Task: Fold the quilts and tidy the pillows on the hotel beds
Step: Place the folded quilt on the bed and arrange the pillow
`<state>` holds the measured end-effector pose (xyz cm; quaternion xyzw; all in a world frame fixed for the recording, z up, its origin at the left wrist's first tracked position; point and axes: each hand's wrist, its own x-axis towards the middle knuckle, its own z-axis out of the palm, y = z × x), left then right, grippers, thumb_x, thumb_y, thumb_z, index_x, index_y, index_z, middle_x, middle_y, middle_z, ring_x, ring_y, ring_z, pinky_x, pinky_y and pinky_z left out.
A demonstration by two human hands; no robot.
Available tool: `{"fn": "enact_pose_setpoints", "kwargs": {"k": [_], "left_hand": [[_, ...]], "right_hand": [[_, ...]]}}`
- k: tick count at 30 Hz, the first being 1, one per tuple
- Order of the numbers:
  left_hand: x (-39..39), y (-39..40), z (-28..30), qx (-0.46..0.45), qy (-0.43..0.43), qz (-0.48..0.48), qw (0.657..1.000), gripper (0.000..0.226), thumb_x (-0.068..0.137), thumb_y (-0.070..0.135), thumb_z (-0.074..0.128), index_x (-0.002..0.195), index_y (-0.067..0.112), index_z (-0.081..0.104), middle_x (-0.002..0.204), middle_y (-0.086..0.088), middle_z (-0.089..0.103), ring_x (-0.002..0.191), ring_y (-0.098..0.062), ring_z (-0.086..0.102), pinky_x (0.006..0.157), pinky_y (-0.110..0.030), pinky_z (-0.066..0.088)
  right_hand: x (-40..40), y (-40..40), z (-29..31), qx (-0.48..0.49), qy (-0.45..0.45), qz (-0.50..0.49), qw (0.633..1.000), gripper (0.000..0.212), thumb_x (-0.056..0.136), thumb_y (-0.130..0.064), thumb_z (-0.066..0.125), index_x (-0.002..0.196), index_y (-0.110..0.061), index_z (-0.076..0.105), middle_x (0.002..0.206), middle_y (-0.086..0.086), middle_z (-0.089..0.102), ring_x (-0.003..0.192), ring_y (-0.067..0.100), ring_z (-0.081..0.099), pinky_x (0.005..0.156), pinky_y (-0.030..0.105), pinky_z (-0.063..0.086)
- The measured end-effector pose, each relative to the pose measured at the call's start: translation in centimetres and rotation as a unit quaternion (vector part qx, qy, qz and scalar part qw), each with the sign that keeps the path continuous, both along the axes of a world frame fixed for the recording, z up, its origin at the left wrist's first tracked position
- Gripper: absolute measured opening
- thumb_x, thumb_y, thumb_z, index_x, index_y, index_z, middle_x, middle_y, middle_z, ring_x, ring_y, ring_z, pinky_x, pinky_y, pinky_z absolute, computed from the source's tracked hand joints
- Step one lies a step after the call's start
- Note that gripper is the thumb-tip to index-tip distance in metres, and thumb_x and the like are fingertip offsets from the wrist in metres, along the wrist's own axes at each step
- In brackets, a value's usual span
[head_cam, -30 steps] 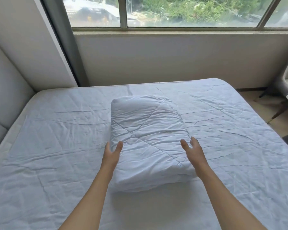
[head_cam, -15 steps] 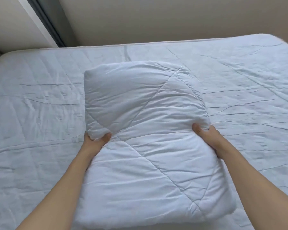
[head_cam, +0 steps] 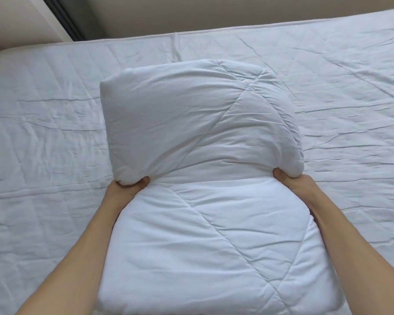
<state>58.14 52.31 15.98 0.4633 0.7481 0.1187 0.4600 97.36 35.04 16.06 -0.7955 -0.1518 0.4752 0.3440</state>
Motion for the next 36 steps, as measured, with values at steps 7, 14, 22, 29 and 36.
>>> {"fn": "enact_pose_setpoints", "kwargs": {"k": [7,14,22,29,36], "left_hand": [[-1.2,-2.9,4.5,0.038,-0.017,0.036,0.998,0.066,0.071,0.046,0.088,0.12,0.007,0.064,0.119,-0.009,0.069,0.094,-0.022,0.061,0.079,-0.031,0.048],[-8.5,-8.1,10.3,0.055,-0.043,0.047,0.996,0.061,0.073,0.038,0.088,0.119,0.003,0.066,0.105,-0.008,0.069,0.089,-0.021,0.063,0.065,-0.026,0.048],[-25.7,-8.3,16.6,0.08,-0.034,0.074,0.993,0.056,0.076,0.033,0.087,0.117,0.002,0.066,0.101,-0.009,0.066,0.083,-0.019,0.06,0.065,-0.027,0.046],[-45.5,-1.1,19.5,0.098,-0.056,0.093,0.989,0.068,0.075,0.038,0.087,0.128,0.002,0.062,0.119,-0.01,0.066,0.097,-0.023,0.06,0.083,-0.031,0.047],[-62.3,10.1,19.3,0.095,-0.055,0.059,0.992,0.06,0.079,0.036,0.085,0.126,0.005,0.064,0.116,-0.007,0.069,0.096,-0.021,0.063,0.081,-0.029,0.047]], "right_hand": [[-1.2,-2.1,3.7,0.018,-0.003,-0.042,0.999,0.056,0.08,-0.045,0.081,0.116,-0.004,0.066,0.11,0.009,0.067,0.094,0.024,0.064,0.077,0.031,0.048],[-8.8,-5.5,9.8,0.057,-0.006,-0.048,0.997,0.026,0.084,-0.033,0.08,0.084,-0.015,0.062,0.078,-0.006,0.062,0.073,0.006,0.057,0.058,0.026,0.043],[-26.6,-4.2,13.5,0.088,0.012,-0.04,0.995,0.028,0.087,-0.029,0.079,0.092,-0.01,0.06,0.076,-0.004,0.06,0.071,0.006,0.054,0.057,0.024,0.041],[-46.6,3.2,15.9,0.111,0.041,-0.035,0.992,0.026,0.084,-0.034,0.081,0.084,-0.014,0.064,0.082,-0.004,0.067,0.075,0.009,0.063,0.058,0.026,0.046],[-63.4,13.0,14.5,0.104,0.031,-0.047,0.993,0.044,0.083,-0.041,0.081,0.102,-0.003,0.067,0.096,0.008,0.071,0.089,0.023,0.067,0.077,0.033,0.05]]}}
